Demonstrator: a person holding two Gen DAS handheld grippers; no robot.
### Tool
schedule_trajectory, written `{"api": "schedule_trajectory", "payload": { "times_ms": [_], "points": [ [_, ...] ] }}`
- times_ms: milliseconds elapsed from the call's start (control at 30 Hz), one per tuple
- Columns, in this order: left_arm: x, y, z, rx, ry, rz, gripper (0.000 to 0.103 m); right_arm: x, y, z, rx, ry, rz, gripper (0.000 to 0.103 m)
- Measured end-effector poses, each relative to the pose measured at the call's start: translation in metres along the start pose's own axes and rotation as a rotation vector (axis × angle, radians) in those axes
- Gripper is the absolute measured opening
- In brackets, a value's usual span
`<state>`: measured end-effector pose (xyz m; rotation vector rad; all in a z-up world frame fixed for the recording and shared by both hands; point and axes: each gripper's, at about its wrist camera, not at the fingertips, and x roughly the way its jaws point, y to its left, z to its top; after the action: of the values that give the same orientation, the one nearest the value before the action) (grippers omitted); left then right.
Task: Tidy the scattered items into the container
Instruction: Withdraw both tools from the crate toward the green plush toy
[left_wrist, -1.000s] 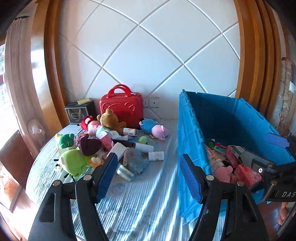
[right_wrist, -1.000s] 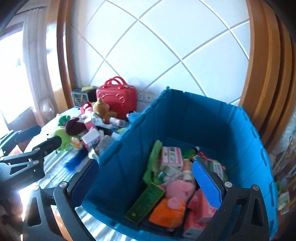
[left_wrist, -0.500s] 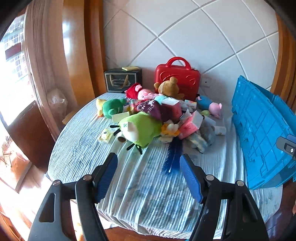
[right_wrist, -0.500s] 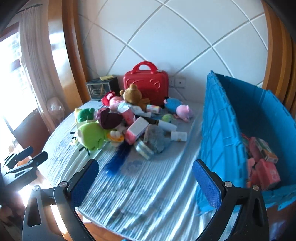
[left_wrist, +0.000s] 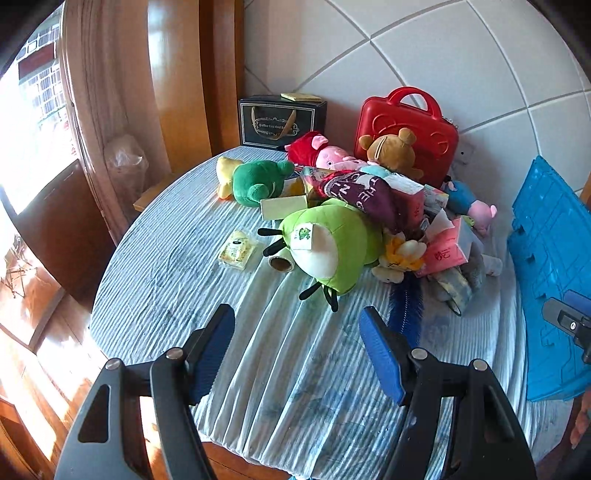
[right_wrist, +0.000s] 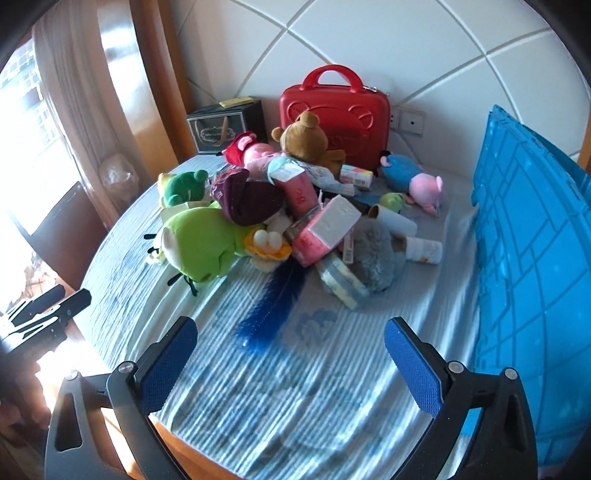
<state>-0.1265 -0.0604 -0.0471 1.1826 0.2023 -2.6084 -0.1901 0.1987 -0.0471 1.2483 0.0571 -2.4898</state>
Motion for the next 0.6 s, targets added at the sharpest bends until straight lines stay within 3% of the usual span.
{"api": "schedule_trajectory", "payload": {
  "times_ms": [300,467,600],
  "points": [
    [0.08,-0.005,0.061,-0.024,0.054,-0.009,0.069,0.07,0.004,0.027,-0.004,0.079,0.02,0.103],
    [0.147,-0.027,0.109,0.034,0.095,-0.025,0.069,0.088,0.006,0.032,0.052,0.098,-0.031,0.103],
    [0.2,-0.039,0.114,0.099,0.17,-0.005,0.07,0.096,0.008,0.031,0.123,0.111,-0.074,0.103]
  ]
}}
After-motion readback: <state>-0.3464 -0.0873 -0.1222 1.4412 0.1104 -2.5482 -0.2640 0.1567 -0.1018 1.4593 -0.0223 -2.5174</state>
